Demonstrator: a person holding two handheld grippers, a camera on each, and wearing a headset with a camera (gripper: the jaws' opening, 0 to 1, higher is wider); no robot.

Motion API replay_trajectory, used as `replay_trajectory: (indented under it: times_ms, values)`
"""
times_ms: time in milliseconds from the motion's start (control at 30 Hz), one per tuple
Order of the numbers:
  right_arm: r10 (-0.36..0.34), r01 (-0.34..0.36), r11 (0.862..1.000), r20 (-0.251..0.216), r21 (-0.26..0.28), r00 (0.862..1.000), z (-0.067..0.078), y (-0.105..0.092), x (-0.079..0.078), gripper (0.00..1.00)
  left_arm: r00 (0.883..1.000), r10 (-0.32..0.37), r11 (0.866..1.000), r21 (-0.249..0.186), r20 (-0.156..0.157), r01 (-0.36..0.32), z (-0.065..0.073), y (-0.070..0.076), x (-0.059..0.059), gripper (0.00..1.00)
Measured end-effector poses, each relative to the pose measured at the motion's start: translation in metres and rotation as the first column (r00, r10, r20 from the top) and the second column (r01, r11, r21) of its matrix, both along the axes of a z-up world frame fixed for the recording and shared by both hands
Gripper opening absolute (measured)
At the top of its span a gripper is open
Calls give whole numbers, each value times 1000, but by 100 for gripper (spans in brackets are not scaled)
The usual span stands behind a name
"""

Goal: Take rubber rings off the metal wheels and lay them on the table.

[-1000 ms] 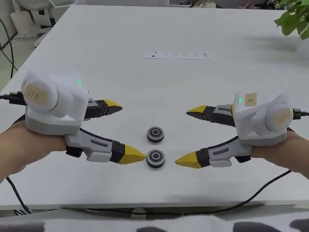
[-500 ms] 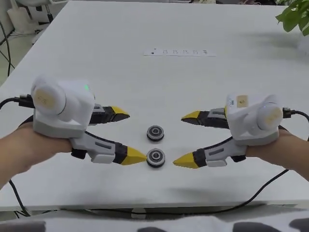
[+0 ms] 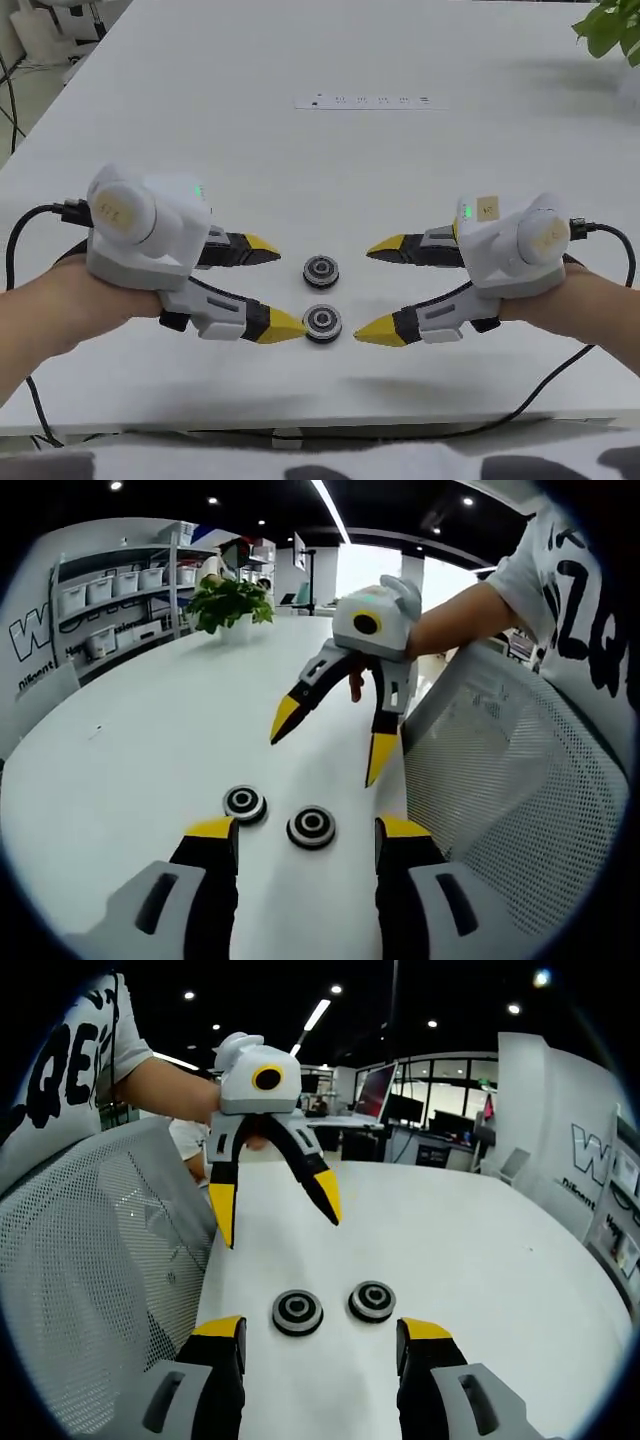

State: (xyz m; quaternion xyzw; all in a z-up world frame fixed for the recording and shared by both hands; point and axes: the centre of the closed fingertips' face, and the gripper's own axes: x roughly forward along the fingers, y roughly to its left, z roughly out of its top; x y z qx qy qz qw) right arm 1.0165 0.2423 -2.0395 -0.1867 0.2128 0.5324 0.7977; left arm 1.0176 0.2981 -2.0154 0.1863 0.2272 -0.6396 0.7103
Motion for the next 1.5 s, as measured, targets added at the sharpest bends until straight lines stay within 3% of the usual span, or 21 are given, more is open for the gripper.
replay_trajectory:
  times_ms: [333,867,1500]
  values:
    - [18,-18,1000,-25,-17,1000,-9,2,-4,55,999,-41,999,32,-29,42,-13,-7,-6,41]
    - [34,-35,999,-40,-26,999,-12,3,-7,54,994,-90,992,79,-62,94,-31,-16,-14,31]
    - [48,-49,998,-47,-34,998,-17,3,-12,53,993,-69,993,89,-93,77,-40,-21,-12,24]
